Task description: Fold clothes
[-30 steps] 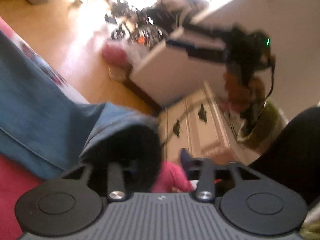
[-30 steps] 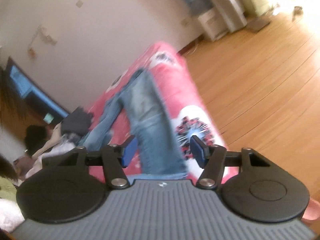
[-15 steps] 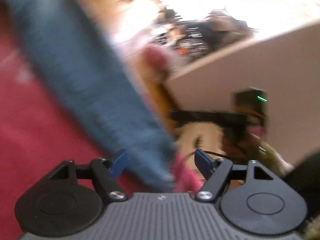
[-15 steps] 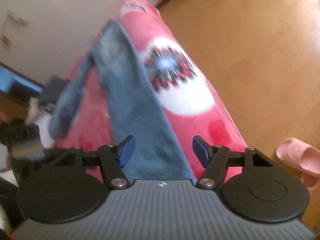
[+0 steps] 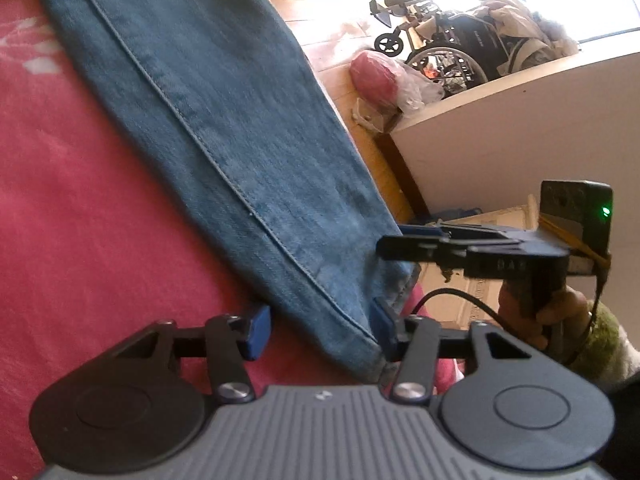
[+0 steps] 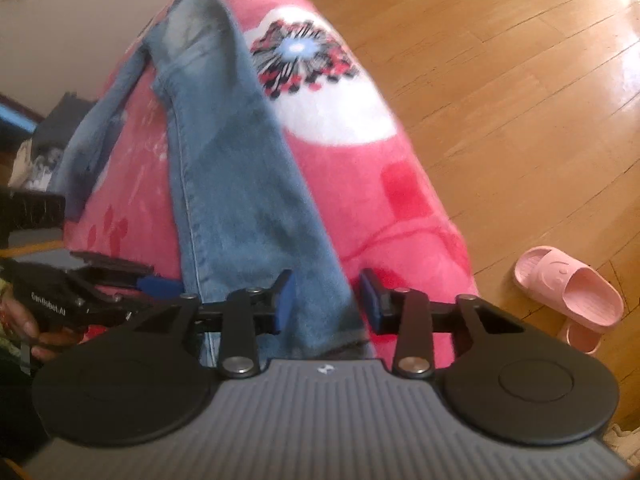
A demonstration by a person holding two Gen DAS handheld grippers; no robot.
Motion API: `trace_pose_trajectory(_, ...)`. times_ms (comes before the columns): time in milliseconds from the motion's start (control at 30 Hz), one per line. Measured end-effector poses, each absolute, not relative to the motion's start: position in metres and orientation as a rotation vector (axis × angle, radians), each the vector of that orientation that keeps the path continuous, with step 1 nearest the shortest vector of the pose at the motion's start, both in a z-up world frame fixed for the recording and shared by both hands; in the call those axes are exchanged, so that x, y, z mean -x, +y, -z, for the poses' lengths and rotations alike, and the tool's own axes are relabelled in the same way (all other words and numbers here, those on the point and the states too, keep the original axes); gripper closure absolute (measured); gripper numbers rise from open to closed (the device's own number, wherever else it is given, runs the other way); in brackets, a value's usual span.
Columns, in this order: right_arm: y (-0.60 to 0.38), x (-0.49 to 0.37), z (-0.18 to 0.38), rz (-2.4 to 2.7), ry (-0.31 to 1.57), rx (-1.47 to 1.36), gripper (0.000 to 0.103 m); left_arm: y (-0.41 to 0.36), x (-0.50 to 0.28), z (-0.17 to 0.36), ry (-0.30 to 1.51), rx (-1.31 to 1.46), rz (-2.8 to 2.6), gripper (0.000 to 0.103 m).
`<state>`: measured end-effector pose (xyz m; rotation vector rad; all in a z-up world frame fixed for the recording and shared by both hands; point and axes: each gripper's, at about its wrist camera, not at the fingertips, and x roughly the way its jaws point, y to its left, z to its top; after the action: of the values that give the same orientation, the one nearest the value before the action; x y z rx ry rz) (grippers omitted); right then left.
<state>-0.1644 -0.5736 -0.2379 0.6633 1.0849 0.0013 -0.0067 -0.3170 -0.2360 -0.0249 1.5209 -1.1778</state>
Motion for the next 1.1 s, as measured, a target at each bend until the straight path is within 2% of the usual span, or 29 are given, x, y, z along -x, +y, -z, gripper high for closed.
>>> trace_pose_trajectory(33,-0.570,0.164,0.238,-0.007,1.086,-0.648,0.062,-0.318,0.007,0.238,1.532,0.023,1.163,0.080)
trace_pose_trajectory(67,-0.567,0.163,0.237,-0.008,1.088,-0.622,0.062,-0.318,0.006,0.240,1.542,0.021,1.148,0.087)
trace_pose_trajectory(100,-0.564,0.163,0.236,-0.006,1.090,-0.597,0.068,-0.319,0.006,0.243,1.553,0.019,1.132,0.099)
trace_pose_trajectory(133,-0.562,0.163,0.235,-0.002,1.092,-0.575,0.074,-0.319,0.006,0.243,1.561,0.025,1.126,0.100)
trace_pose_trajectory(200,-0.563,0.165,0.230,-0.018,1.085,-0.578,0.093,-0.314,0.004,0.237,1.566,0.069,1.155,0.101)
trace_pose_trajectory(267,-0.566,0.169,0.218,-0.054,1.056,-0.600,0.096,-0.309,0.003,0.231,1.570,0.113,1.183,0.102)
trace_pose_trajectory(433,-0.578,0.184,0.183,-0.113,0.975,-0.639,0.097,-0.301,0.000,0.224,1.602,0.200,1.256,0.102)
trace_pose_trajectory(667,-0.579,0.186,0.198,-0.100,1.023,-0.679,0.098,-0.304,0.001,0.235,1.660,0.221,1.240,0.102)
trace_pose_trajectory(767,-0.585,0.190,0.194,-0.099,1.005,-0.690,0.098,-0.308,0.005,0.236,1.639,0.197,1.256,0.102)
trace_pose_trajectory(933,-0.582,0.182,0.224,-0.043,1.110,-0.591,0.096,-0.321,0.012,0.265,1.666,0.101,1.211,0.101)
trace_pose_trajectory(1000,-0.581,0.181,0.236,-0.016,1.153,-0.560,0.087,-0.318,0.013,0.268,1.674,0.108,1.226,0.100)
trace_pose_trajectory(1067,-0.584,0.188,0.238,-0.003,1.174,-0.558,0.082,-0.311,0.014,0.267,1.688,0.097,1.254,0.093)
trace_pose_trajectory(1100,-0.585,0.193,0.236,-0.001,1.186,-0.551,0.075,-0.308,0.015,0.266,1.696,0.091,1.267,0.085)
